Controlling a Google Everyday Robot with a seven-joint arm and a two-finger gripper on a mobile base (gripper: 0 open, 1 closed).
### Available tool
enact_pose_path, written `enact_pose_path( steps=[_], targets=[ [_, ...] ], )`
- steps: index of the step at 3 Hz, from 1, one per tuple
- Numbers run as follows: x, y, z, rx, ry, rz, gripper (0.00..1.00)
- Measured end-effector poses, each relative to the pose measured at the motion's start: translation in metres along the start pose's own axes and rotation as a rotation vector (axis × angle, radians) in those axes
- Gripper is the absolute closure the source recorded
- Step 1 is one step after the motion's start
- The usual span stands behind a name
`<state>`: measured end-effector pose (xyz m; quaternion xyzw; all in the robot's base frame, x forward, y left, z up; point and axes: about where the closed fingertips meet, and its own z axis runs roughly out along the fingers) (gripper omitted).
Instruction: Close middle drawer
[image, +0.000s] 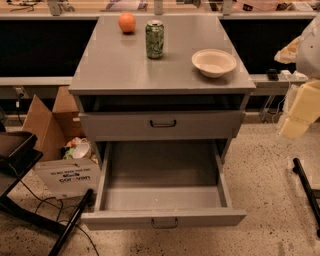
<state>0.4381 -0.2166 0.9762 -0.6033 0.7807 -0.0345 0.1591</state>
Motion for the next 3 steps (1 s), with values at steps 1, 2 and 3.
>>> enact_pose_path(
  steps=[1,2,3],
  targets=[
    [0.000,0.000,0.000,0.000,0.000,0.000,0.00],
    [-0.010,0.008,0.019,-0.012,0.016,-0.013,0.00],
    [-0.010,0.029,0.058,-0.025,0.015,0.012,0.00]
  ],
)
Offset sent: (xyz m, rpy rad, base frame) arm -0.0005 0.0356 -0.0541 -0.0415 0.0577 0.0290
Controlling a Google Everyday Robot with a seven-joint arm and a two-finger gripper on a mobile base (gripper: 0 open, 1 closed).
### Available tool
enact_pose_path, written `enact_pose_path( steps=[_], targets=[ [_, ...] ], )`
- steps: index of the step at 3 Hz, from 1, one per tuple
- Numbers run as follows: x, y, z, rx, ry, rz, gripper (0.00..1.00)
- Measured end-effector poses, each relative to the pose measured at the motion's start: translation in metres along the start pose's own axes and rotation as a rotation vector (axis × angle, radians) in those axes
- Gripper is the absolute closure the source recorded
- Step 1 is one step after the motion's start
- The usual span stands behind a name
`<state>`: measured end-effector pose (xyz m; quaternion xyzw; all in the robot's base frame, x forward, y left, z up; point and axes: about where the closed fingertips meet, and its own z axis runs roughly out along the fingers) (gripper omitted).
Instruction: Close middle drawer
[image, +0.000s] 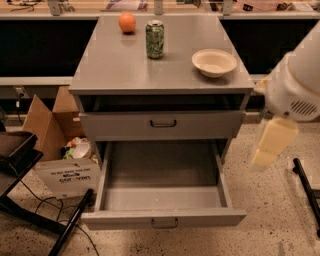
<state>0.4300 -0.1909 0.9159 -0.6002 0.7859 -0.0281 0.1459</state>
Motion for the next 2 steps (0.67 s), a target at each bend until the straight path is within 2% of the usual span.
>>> enact_pose_path(
  steps=[1,2],
  targets=[
    [0.013,0.021,0.065,-0.007,0.008,0.018,0.00],
    [0.038,0.053,0.169,-0.076,0.049,0.009,0.00]
  ],
)
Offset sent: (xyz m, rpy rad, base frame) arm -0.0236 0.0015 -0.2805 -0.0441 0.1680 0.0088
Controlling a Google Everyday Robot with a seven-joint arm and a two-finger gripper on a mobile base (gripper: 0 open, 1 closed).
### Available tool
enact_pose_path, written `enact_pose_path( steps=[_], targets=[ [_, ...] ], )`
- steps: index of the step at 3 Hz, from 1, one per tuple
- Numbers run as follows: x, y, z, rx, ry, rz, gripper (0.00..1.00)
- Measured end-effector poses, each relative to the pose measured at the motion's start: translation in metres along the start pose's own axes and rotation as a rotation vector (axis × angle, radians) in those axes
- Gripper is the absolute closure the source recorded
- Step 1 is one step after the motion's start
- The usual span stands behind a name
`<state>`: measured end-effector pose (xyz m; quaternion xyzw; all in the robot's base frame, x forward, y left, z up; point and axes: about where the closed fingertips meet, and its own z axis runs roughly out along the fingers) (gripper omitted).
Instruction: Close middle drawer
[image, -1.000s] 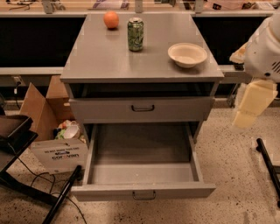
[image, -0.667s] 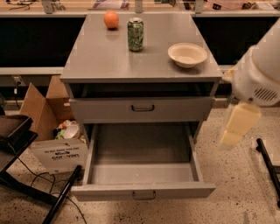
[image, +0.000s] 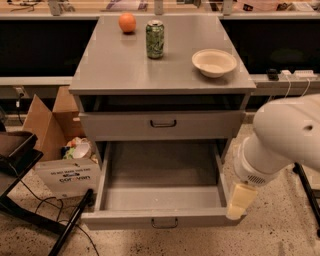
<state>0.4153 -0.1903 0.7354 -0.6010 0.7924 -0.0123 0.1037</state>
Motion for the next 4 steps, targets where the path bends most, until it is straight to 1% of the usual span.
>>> enact_pose_path(
  steps=[1,2,3,4],
  targets=[
    [0.014,0.012,0.057,-0.042,0.023,-0.008,0.00],
    [0.035,0.025,0.107,-0.086,0.020,0.022,0.00],
    [0.044,0.036,0.135,-0.120,-0.017,0.059,0.20],
    [0.044,0.037,0.136,-0.120,-0.012,0.058,0.51]
  ],
)
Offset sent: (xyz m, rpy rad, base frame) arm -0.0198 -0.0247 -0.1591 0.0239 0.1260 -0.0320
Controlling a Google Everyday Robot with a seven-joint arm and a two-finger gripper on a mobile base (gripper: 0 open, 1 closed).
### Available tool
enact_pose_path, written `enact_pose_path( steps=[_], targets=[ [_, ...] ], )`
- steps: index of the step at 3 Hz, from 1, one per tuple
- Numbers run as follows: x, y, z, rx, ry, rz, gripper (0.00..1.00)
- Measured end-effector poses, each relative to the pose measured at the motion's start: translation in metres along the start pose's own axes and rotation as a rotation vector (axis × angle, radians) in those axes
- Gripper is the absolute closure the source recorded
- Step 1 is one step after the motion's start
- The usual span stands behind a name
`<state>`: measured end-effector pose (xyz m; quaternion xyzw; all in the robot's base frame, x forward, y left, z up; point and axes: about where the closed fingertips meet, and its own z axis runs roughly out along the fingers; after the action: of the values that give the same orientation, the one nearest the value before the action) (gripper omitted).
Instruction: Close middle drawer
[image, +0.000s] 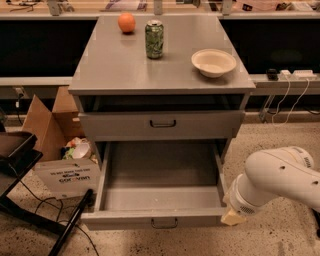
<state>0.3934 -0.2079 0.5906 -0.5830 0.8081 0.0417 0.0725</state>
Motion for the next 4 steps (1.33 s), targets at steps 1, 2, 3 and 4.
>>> enact_pose_path(
  steps=[1,2,3,4],
  targets=[
    [-0.001,0.001,-0.002,0.005,0.016,-0.004,0.75],
    [0.010,0.032,0.065,-0.040,0.091,-0.017,1.00],
    [0.022,0.052,0.121,-0.053,0.105,-0.011,1.00],
    [0.034,0.050,0.173,-0.055,0.083,-0.013,1.00]
  ],
)
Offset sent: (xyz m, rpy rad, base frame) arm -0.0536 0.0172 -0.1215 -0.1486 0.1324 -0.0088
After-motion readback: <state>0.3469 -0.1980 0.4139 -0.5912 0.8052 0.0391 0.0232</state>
